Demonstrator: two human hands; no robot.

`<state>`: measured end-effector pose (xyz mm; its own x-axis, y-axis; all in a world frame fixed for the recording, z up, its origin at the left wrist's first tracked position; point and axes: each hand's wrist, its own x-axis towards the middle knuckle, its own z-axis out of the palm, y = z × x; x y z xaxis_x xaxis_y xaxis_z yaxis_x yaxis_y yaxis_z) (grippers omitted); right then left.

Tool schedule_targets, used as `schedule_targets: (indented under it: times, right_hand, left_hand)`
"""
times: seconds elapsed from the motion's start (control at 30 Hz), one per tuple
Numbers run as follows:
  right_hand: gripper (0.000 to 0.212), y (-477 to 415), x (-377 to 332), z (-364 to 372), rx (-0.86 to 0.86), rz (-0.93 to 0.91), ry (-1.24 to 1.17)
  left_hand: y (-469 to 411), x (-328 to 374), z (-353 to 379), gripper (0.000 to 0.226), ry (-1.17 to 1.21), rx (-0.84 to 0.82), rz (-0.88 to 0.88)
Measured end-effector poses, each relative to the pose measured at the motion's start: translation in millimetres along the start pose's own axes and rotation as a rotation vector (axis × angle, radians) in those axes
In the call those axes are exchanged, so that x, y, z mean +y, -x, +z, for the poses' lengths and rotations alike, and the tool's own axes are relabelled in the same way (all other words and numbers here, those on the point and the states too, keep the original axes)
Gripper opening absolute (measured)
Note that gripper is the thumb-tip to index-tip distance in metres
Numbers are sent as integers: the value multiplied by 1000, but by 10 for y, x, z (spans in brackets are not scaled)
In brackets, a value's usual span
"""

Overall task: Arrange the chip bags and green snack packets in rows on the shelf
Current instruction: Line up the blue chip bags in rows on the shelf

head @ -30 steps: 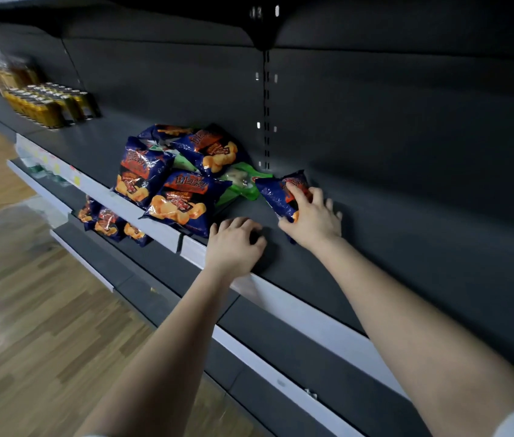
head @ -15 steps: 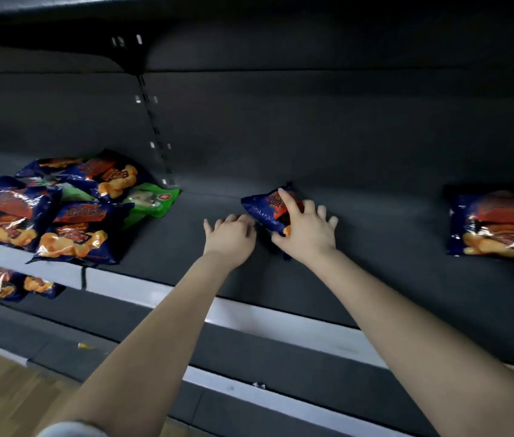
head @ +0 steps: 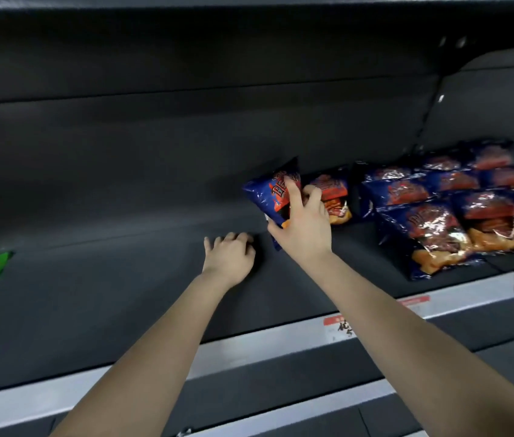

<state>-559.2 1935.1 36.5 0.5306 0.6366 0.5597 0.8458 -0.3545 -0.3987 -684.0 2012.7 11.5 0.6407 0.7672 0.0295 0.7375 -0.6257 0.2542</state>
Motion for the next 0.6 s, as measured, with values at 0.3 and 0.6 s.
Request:
schedule_targets:
  times: [0.3, 0.6]
  right_hand:
    - [75, 90, 515, -261, -76, 239, 193]
    - [81, 128, 610, -213, -102, 249, 349]
  left_hand:
    - [-80, 500, 239, 42, 38, 0, 122]
    - [-50, 481, 368, 41, 85, 78, 149]
